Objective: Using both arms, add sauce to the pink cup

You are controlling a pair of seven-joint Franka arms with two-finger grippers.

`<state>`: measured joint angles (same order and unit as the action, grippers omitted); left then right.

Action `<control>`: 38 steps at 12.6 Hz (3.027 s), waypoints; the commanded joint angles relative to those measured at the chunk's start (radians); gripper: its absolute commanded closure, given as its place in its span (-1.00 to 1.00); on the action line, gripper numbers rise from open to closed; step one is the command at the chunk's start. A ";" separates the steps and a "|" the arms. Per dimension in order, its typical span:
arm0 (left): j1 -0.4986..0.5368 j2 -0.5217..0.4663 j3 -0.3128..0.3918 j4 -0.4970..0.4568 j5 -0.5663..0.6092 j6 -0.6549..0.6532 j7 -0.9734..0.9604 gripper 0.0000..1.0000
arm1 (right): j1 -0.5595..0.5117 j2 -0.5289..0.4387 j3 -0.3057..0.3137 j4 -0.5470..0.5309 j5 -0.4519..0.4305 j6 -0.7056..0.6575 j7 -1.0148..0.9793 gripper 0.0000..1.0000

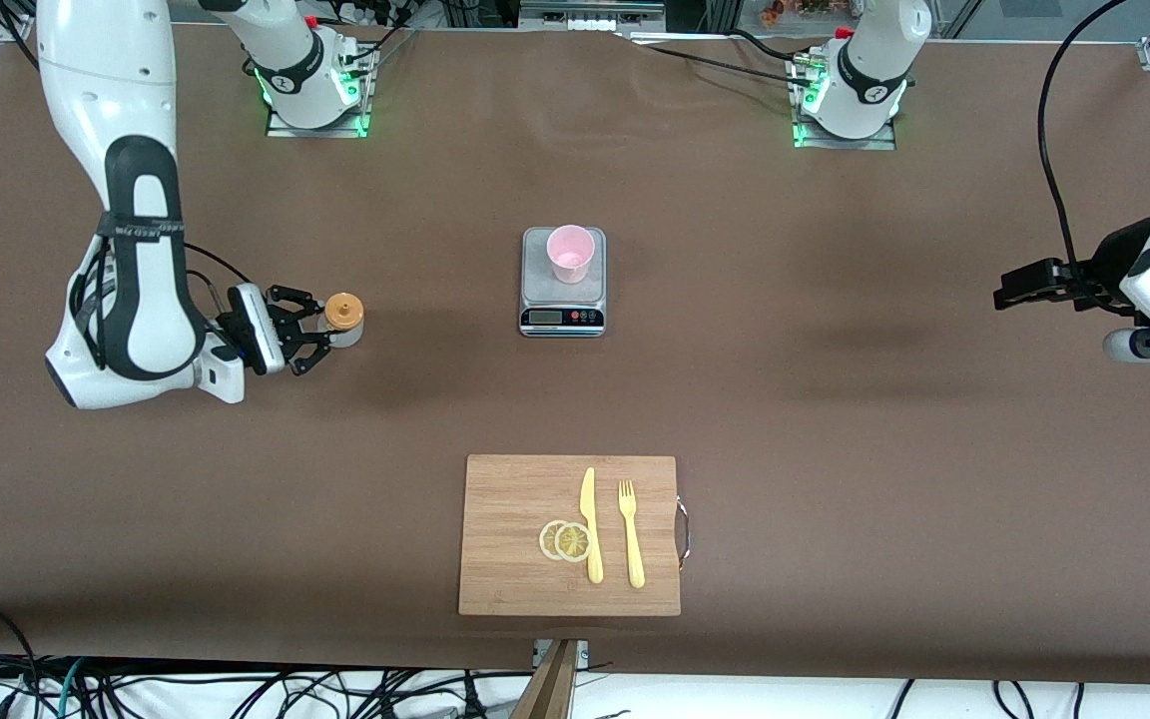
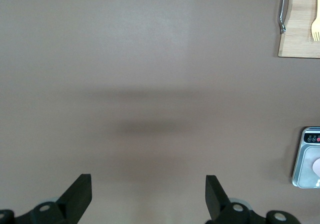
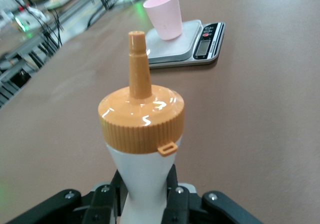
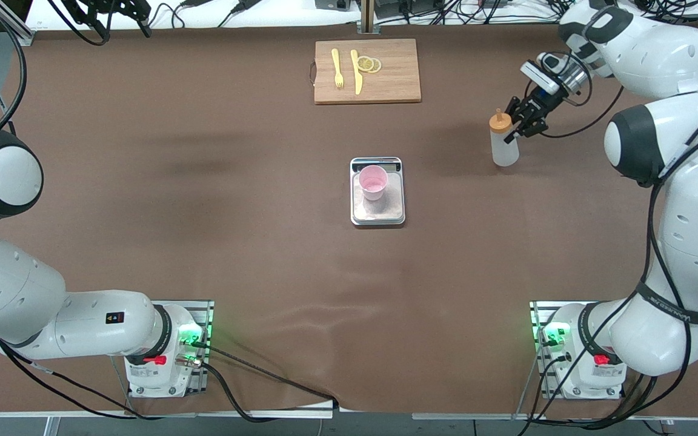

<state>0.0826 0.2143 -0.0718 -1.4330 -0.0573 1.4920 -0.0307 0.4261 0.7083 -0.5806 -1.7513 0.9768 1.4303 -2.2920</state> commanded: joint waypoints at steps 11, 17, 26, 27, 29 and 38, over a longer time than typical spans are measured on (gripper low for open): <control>0.003 0.014 -0.005 0.034 0.024 -0.021 0.021 -1.00 | -0.122 0.033 -0.083 0.151 -0.162 -0.189 0.096 -1.00; 0.005 0.014 -0.005 0.034 0.024 -0.019 0.021 -1.00 | -0.116 -0.036 -0.151 0.284 -0.296 -0.284 0.468 -1.00; 0.005 0.014 -0.005 0.034 0.024 -0.021 0.021 -1.00 | -0.196 -0.435 0.282 0.330 -0.791 -0.130 1.552 -1.00; 0.003 0.014 -0.006 0.034 0.024 -0.019 0.021 -1.00 | -0.228 -0.499 0.318 0.255 -0.818 -0.073 1.627 -1.00; 0.005 0.014 -0.005 0.034 0.024 -0.021 0.021 -1.00 | -0.320 -0.632 0.392 0.083 -0.897 0.081 1.744 -1.00; 0.005 0.014 -0.005 0.034 0.024 -0.021 0.021 -1.00 | -0.423 -0.730 0.510 0.045 -0.988 0.068 2.129 -1.00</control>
<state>0.0826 0.2156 -0.0716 -1.4320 -0.0573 1.4920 -0.0307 0.0228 -0.0131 -0.0811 -1.7004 -0.0032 1.4777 -0.1867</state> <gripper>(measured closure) 0.000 0.000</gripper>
